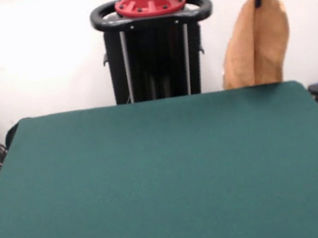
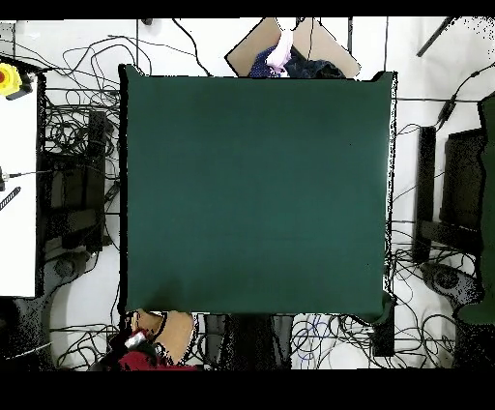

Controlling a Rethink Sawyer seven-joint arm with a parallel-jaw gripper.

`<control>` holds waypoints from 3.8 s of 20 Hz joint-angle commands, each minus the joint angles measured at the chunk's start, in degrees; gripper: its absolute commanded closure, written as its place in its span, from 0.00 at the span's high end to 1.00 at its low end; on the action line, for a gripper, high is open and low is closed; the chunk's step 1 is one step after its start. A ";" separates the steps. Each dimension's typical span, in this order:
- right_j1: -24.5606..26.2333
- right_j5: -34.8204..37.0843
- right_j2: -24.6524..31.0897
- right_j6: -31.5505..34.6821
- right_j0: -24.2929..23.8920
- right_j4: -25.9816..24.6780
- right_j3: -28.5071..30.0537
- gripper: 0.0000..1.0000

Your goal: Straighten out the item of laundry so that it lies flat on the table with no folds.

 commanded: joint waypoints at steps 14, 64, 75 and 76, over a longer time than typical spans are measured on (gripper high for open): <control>19.21 2.90 14.71 -13.70 -21.25 -16.92 -27.69 0.00; 19.80 8.84 6.62 7.68 -5.11 -28.11 -36.90 1.00; 11.92 1.73 6.59 6.10 -8.56 -26.70 -19.68 1.00; 11.78 0.92 5.71 6.89 -7.81 -27.12 -19.13 1.00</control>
